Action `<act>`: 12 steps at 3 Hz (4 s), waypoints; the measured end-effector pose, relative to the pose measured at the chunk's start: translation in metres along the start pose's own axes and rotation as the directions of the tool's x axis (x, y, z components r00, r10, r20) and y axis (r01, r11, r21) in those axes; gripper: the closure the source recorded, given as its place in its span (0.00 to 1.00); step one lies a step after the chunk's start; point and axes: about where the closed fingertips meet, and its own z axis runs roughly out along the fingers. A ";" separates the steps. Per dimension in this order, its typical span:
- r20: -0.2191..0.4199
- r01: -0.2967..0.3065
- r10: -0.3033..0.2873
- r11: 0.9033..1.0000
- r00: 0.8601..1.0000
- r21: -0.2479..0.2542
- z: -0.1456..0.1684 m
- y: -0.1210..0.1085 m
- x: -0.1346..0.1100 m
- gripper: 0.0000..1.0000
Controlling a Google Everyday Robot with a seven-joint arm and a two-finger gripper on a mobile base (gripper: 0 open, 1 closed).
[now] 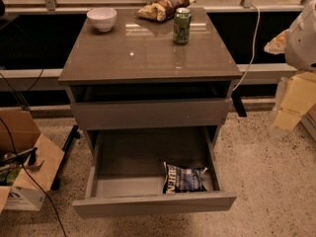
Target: Pick blue chip bag from middle drawer and place on counter
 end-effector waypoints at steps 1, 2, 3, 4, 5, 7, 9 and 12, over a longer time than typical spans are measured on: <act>0.000 0.000 0.000 1.000 1.000 0.000 0.000 0.000 0.000 0.00; -0.036 -0.048 0.048 0.999 0.998 0.004 0.008 0.010 0.003 0.00; -0.019 -0.149 0.148 0.988 0.989 -0.049 0.040 0.021 0.000 0.00; 0.002 -0.222 0.224 0.969 0.975 -0.104 0.083 0.024 -0.010 0.00; 0.018 -0.263 0.269 0.952 0.963 -0.160 0.135 0.018 -0.023 0.00; 0.009 -0.277 0.282 0.945 0.959 -0.172 0.140 0.018 -0.022 0.00; 0.020 -0.424 0.436 0.885 0.900 -0.194 0.216 -0.005 -0.026 0.00; 0.039 -0.506 0.532 0.824 0.846 -0.256 0.279 -0.008 -0.043 0.00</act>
Offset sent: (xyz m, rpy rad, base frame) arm -0.0212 0.0016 -0.0327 -0.0529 0.0569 -0.1414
